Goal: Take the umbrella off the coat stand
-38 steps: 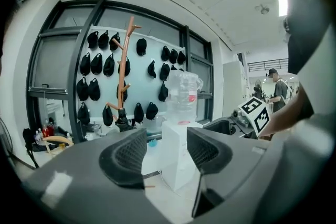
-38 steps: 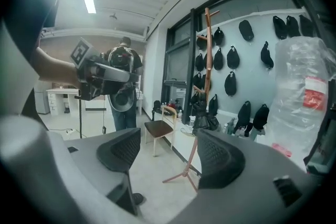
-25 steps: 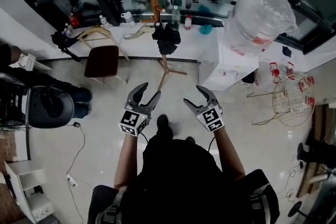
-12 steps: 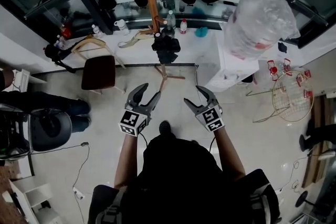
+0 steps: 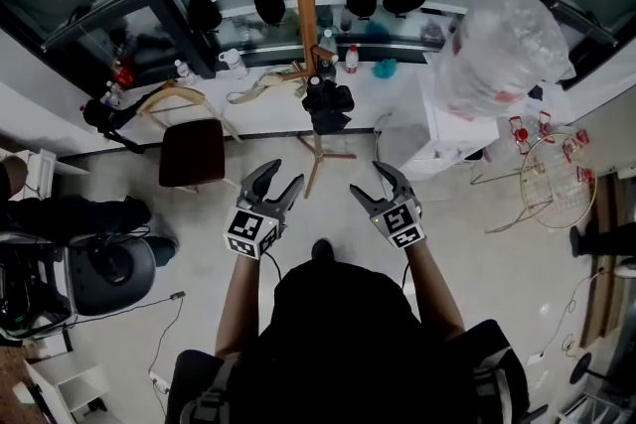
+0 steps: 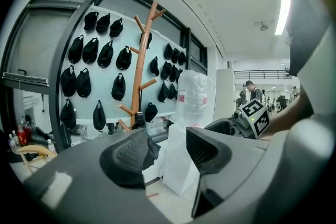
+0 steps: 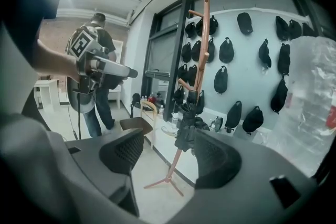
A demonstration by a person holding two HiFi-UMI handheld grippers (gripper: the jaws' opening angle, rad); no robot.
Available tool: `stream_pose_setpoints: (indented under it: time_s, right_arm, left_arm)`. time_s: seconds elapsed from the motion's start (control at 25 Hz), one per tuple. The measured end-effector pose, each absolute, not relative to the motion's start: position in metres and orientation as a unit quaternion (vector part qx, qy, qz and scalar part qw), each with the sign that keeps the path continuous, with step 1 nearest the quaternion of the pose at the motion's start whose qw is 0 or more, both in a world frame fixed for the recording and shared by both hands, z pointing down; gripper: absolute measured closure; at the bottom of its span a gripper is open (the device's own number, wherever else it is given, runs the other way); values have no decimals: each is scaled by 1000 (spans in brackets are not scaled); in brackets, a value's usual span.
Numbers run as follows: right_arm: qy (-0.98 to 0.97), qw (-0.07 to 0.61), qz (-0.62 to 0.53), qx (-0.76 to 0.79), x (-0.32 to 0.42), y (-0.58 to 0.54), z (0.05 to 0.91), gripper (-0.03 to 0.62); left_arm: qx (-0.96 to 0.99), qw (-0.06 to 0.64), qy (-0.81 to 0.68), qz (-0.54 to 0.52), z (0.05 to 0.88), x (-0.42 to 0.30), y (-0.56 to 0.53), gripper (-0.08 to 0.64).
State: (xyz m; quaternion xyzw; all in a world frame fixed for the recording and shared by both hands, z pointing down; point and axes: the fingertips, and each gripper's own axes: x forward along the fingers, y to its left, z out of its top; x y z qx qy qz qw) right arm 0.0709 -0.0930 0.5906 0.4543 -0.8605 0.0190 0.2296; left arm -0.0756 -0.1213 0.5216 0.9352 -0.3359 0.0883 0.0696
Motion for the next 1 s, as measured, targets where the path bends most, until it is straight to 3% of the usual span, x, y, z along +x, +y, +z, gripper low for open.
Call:
stream_pose_setpoints:
  time_s: [1.0]
  right_arm:
    - [-854,254,-15,454,19,-114,589,304]
  left_arm:
    - [926,87,-363,58,535,-146,-123,342]
